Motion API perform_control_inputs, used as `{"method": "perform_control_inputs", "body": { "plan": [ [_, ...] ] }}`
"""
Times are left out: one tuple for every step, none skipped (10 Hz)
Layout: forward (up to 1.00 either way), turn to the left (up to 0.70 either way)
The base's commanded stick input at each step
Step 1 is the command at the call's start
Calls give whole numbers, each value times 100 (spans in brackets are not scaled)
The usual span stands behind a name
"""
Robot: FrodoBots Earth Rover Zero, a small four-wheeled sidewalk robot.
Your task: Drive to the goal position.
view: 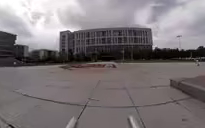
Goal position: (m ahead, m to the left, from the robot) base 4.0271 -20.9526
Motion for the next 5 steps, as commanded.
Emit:
{"method": "perform_control_inputs", "body": {
  "plan": [
    [70, 1],
    [70, 1],
    [70, 1],
    [70, 1],
    [70, 1]
  ]
}}
